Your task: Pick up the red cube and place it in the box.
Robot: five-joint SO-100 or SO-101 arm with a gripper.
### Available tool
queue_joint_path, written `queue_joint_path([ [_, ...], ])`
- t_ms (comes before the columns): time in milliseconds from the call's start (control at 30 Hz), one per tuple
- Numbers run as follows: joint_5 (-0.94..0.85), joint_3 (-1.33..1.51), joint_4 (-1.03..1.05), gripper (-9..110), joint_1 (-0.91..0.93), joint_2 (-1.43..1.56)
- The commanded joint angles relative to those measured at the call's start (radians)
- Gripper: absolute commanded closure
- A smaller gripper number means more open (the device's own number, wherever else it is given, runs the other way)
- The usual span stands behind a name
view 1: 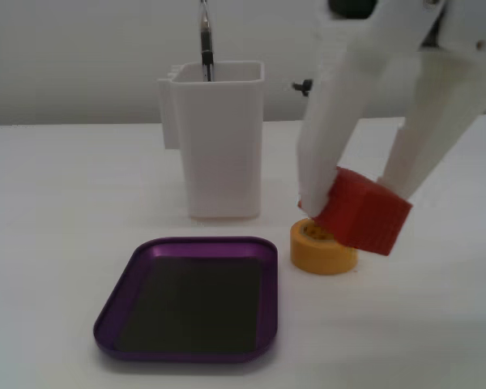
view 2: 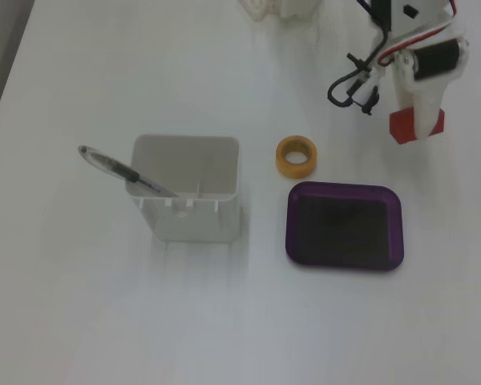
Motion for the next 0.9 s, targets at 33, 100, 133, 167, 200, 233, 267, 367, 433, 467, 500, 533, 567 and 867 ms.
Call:
queue_joint_path([
  [33, 0.089, -0.276, 0.063, 102, 0.064, -0.163],
  [100, 0.115, -0.367, 0.083, 102, 0.094, -0.252],
  [133, 0.126, -0.407, 0.097, 102, 0.107, -0.293],
  [167, 0.133, -0.448, 0.114, 102, 0.124, -0.336],
  [200, 0.138, -0.486, 0.135, 102, 0.135, -0.374],
  [233, 0.138, -0.522, 0.155, 102, 0.141, -0.41],
  [267, 0.14, -0.557, 0.175, 102, 0.146, -0.445],
  [367, 0.14, -0.649, 0.212, 102, 0.146, -0.531],
  [433, 0.14, -0.707, 0.213, 102, 0.143, -0.578],
  [467, 0.14, -0.735, 0.213, 102, 0.143, -0.6],
  [500, 0.138, -0.758, 0.215, 102, 0.143, -0.62],
  [533, 0.138, -0.781, 0.219, 102, 0.143, -0.638],
  [567, 0.137, -0.804, 0.227, 102, 0.144, -0.657],
  [867, 0.127, -0.963, 0.325, 102, 0.152, -0.764],
])
